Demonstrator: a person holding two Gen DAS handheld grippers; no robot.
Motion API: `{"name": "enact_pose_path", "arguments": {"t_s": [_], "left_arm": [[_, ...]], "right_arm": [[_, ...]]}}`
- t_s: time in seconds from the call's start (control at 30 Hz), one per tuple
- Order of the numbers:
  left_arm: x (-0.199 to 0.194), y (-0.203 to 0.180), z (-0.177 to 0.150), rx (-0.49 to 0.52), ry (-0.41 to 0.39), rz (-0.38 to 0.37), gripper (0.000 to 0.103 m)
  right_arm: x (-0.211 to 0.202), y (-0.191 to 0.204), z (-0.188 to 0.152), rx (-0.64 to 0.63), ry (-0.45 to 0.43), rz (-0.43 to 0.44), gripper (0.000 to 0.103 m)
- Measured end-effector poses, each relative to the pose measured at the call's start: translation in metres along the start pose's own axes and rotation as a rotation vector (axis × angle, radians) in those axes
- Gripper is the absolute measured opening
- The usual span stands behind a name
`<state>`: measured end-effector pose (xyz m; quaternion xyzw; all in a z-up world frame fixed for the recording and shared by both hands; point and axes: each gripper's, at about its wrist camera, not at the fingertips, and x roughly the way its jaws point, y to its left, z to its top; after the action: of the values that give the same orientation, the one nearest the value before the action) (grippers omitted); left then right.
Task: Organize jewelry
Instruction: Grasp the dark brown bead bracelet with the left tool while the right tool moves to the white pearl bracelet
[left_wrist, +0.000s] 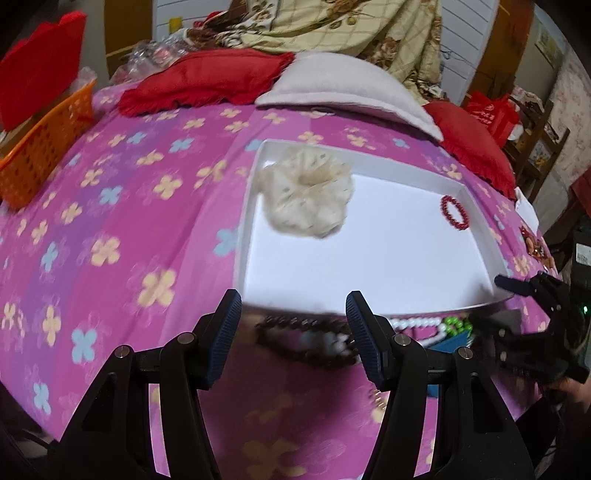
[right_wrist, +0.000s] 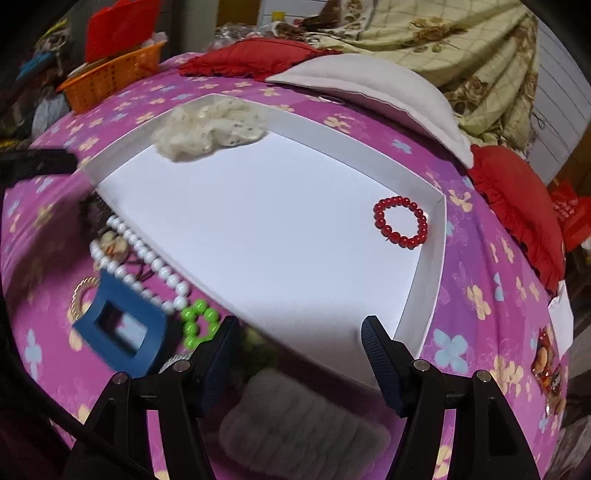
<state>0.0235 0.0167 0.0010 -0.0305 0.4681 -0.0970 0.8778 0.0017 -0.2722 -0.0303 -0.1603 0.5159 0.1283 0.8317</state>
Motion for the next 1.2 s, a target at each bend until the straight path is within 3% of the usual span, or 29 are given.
{"name": "enact_pose_path", "arguments": {"t_s": [0.13, 0.53, 0.63, 0.9, 1.0, 1.2], "left_arm": [[-0.001, 0.016, -0.005, -0.039, 0.007, 0.012, 0.059], [-0.004, 0.016, -0.023, -0.042, 0.041, 0.001, 0.059], [0.002, 0.02, -0.025, -0.04, 0.059, 0.013, 0.059], [0.02, 0.026, -0.033, -0.05, 0.122, -0.042, 0.059], [0.027, 0.024, -0.033, -0.044, 0.126, -0.041, 0.059], [0.036, 0.02, -0.03, -0.025, 0.128, -0.019, 0.059]], "right_arm": [[0.009, -0.011, 0.005, 0.088, 0.006, 0.055, 0.066], [0.022, -0.011, 0.027, 0.095, 0.001, 0.037, 0.066], [0.013, -0.014, 0.025, 0.116, -0.007, 0.06, 0.066], [-0.028, -0.012, 0.007, 0.105, -0.033, 0.116, 0.065], [-0.028, -0.003, 0.003, 0.076, -0.019, 0.144, 0.053], [-0.008, 0.016, 0.013, 0.021, 0.015, 0.2, 0.047]]}}
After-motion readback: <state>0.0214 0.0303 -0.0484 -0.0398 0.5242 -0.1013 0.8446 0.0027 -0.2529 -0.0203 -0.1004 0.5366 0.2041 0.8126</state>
